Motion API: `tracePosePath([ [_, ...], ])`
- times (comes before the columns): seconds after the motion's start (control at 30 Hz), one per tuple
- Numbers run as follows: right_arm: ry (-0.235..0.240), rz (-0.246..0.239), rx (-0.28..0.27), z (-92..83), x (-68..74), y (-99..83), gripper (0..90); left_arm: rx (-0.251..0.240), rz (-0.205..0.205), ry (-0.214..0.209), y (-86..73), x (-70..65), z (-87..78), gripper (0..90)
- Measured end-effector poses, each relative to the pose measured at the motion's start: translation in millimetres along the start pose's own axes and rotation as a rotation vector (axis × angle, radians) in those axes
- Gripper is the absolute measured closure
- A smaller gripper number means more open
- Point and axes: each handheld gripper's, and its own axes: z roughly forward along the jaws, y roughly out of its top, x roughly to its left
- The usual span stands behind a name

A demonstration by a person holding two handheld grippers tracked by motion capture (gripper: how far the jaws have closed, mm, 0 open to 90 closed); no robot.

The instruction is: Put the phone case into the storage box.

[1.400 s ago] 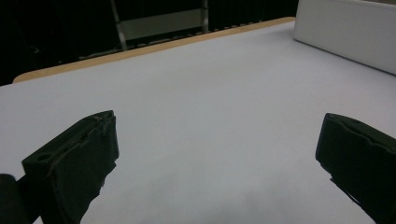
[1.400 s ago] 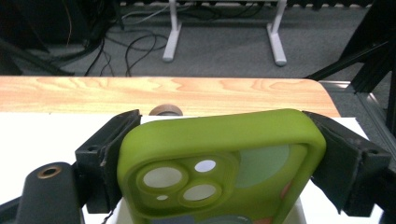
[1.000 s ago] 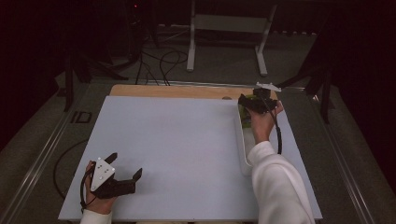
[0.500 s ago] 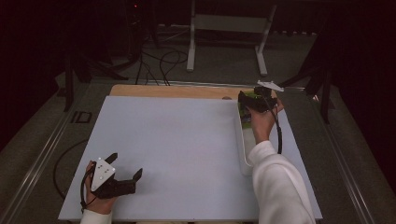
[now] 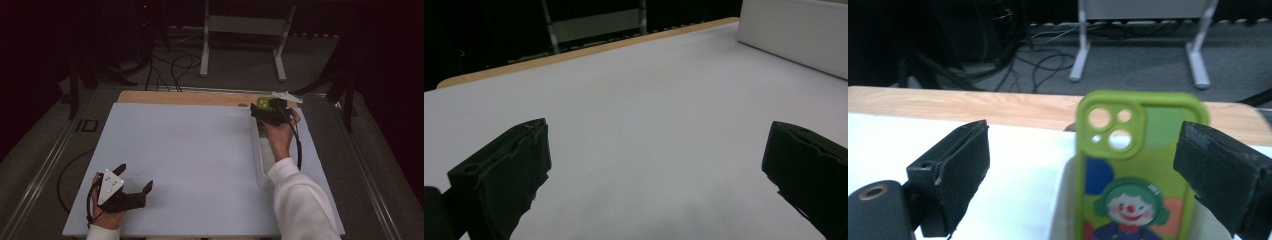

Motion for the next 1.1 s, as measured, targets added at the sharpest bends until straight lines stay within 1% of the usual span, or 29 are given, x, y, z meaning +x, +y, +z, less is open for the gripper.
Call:
tracePosePath([
  [0.1, 0.032, -0.012, 0.005, -5.9, 4.6, -2.9, 7.9, 0.0, -0.001, 0.001, 0.1, 0.0, -0.3, 0.0],
  [0.2, 0.065, -0.039, 0.012, -13.8, 12.0, -6.7, 7.9, 0.0, -0.003, 0.0, -0.1, 0.3, -0.1, 0.0],
  [0.23, 0.065, -0.039, 0.012, -13.8, 12.0, -6.7, 7.9, 0.0, -0.003, 0.0, -0.1, 0.3, -0.1, 0.0],
  [0.27, 0.094, -0.058, 0.013, -20.7, 17.3, -9.8, 8.1, 0.002, -0.002, -0.001, -0.2, 0.3, -0.1, 0.0],
  [0.47, 0.17, -0.086, 0.04, -36.8, 25.5, -21.1, 8.1, 0.003, -0.001, -0.004, 0.0, 0.2, 0.0, 0.0],
  [0.53, 0.188, -0.095, 0.037, -44.7, 27.4, -25.7, 8.1, 0.003, -0.001, -0.005, 0.1, 0.3, 0.1, 0.0],
  [0.6, 0.197, -0.118, 0.031, -51.5, 29.1, -29.2, 8.3, 0.004, 0.0, -0.005, 0.1, 0.5, 0.3, 0.0],
  [0.67, 0.225, -0.123, 0.033, -60.2, 30.8, -33.5, 8.3, 0.004, -0.001, -0.007, 0.2, 0.8, 0.2, 0.0],
  [0.73, 0.241, -0.128, 0.035, -67.2, 32.1, -37.6, 8.3, 0.002, -0.002, -0.006, 0.5, 1.4, -0.2, 0.0],
  [0.83, 0.252, -0.17, 0.022, -80.5, 35.3, -46.0, 8.3, -0.001, -0.004, -0.004, 0.9, 2.2, -0.7, 0.0],
  [0.9, 0.27, -0.183, 0.015, -88.9, 36.3, -51.6, 8.3, -0.003, -0.006, -0.002, 1.1, 2.7, -0.9, 0.0],
  [1.03, 0.315, -0.191, 0.0, -106.2, 38.0, -59.9, 8.3, -0.008, -0.007, 0.002, 2.2, 4.6, -1.7, 0.0],
  [1.1, 0.322, -0.204, -0.005, -113.4, 39.3, -63.2, 8.3, -0.011, -0.009, 0.005, 3.0, 6.0, -2.4, 0.0],
])
